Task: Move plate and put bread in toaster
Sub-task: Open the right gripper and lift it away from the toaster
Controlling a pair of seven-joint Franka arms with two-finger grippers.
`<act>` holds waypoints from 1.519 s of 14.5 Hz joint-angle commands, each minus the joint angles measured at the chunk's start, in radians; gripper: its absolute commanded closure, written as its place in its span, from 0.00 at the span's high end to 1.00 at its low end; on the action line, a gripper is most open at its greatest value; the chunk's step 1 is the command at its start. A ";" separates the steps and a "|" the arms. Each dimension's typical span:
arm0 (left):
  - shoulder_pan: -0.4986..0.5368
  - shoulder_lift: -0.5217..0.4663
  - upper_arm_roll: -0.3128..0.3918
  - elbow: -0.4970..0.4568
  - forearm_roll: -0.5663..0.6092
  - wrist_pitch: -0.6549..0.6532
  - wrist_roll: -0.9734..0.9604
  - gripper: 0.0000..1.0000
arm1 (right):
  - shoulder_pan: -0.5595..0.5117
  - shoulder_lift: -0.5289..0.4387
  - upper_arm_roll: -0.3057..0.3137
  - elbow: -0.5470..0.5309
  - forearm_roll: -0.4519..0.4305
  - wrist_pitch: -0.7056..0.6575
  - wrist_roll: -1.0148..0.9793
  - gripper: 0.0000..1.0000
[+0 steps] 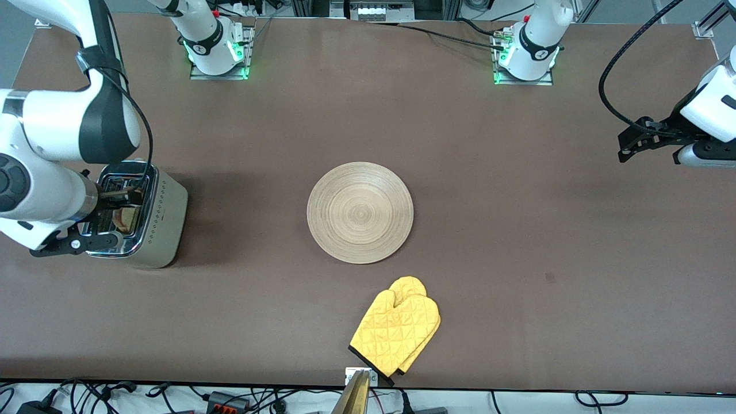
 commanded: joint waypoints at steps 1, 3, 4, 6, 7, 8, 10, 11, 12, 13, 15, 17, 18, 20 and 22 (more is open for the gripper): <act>0.001 0.009 -0.001 0.022 0.016 -0.016 -0.006 1.00 | -0.021 -0.064 -0.017 -0.020 0.148 -0.032 -0.006 1.00; 0.001 0.009 -0.001 0.022 0.016 -0.016 -0.006 1.00 | -0.030 -0.086 -0.023 -0.020 0.188 -0.048 -0.006 1.00; 0.001 0.009 -0.001 0.022 0.016 -0.016 -0.006 1.00 | -0.039 -0.090 -0.022 -0.018 0.194 -0.067 -0.006 1.00; 0.002 0.009 -0.001 0.022 0.016 -0.016 -0.005 1.00 | -0.041 -0.089 -0.022 0.008 0.212 -0.091 -0.006 1.00; 0.002 0.009 -0.001 0.022 0.016 -0.016 -0.005 1.00 | -0.039 -0.089 -0.017 0.029 0.211 -0.097 -0.005 1.00; 0.002 0.009 -0.001 0.022 0.016 -0.016 -0.005 1.00 | -0.033 -0.089 -0.017 0.046 0.208 -0.100 -0.003 1.00; 0.002 0.009 -0.001 0.022 0.016 -0.016 -0.005 1.00 | -0.033 -0.084 -0.016 0.068 0.206 -0.112 -0.005 1.00; 0.002 0.009 -0.001 0.022 0.016 -0.016 -0.005 1.00 | -0.036 -0.083 -0.016 0.074 0.206 -0.118 -0.005 1.00; 0.002 0.009 -0.001 0.022 0.016 -0.016 -0.005 1.00 | -0.038 -0.081 -0.020 0.075 0.208 -0.132 -0.006 1.00; 0.002 0.009 -0.001 0.022 0.016 -0.016 -0.006 1.00 | -0.038 -0.086 -0.022 0.068 0.209 -0.126 -0.008 1.00; 0.002 0.009 -0.001 0.022 0.016 -0.018 -0.005 1.00 | -0.026 -0.162 -0.019 -0.036 0.208 -0.071 0.014 1.00; 0.002 0.009 -0.001 0.022 0.016 -0.016 -0.006 1.00 | -0.039 -0.224 -0.022 -0.182 0.209 -0.002 0.026 1.00; 0.002 0.009 -0.001 0.022 0.016 -0.016 -0.006 1.00 | -0.047 -0.247 -0.020 -0.204 0.209 -0.003 0.029 1.00; 0.002 0.009 -0.001 0.022 0.016 -0.016 -0.005 1.00 | -0.058 -0.254 -0.016 -0.210 0.209 -0.028 0.029 1.00; 0.004 0.009 -0.001 0.022 0.016 -0.016 -0.005 1.00 | -0.061 -0.265 -0.017 -0.216 0.209 -0.025 0.028 1.00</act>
